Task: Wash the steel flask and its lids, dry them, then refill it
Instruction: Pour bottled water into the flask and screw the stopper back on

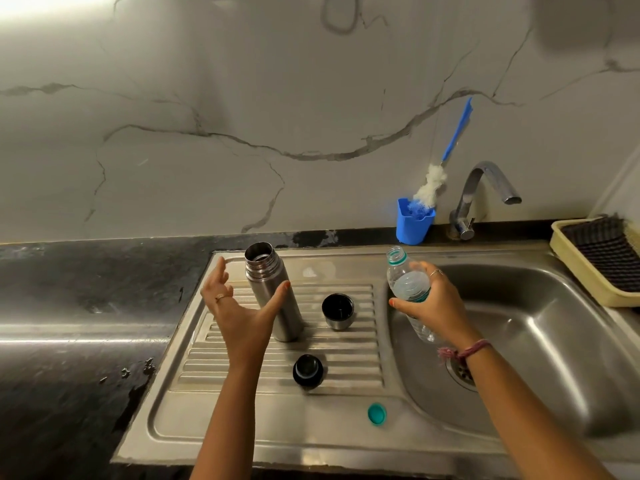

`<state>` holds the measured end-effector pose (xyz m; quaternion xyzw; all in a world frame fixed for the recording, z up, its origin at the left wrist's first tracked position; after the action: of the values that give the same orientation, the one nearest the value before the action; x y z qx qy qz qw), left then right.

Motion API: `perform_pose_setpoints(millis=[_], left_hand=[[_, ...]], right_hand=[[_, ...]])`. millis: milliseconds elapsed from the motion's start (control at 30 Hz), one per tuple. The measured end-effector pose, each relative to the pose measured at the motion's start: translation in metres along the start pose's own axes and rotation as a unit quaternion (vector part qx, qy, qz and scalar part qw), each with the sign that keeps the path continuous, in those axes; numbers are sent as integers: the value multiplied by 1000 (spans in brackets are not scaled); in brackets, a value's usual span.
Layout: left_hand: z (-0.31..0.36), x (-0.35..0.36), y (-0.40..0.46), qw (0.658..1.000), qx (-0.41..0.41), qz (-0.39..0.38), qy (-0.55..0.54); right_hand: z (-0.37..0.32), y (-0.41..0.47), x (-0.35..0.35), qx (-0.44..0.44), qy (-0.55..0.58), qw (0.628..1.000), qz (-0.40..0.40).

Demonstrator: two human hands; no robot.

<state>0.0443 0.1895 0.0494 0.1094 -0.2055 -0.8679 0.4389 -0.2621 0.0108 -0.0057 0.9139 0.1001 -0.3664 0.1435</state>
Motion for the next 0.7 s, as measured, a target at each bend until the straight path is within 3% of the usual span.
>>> perform_pose_setpoints(millis=[267,400,467,567,600,700], left_hand=[[21,50,-54,990,62,-121,29],[5,90,-94,961,49,-269,39],[-8,113,-121,916,24,-390,89],[-46,134,-168,799,-34,-553,233],[-54,136,-179,768,-39,-579,272],[-63,139,-196,727,-55,-608,316]], right_hand=[[10,-7,-5,-4,10,1000,-11],[15,-11,-10,-5,18,1000,-11],[18,-12,-11,-8,21,1000,-13],[24,-14,-13,-10,22,1000,-17],[25,-15,-12,-12,23,999,-21],[31,-19,-11,-16,18,999,-30]])
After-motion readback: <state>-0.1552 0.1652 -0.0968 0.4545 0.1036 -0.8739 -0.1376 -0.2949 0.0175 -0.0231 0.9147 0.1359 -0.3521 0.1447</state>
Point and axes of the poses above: each hand's wrist, its own y-axis towards the middle knuckle, its own x-axis out of the palm, z = x × y, the point moved 10 cm from there along y, towards the middle knuckle, and after that the axes turned 15 degrees about -y, right-handed, at the moved point
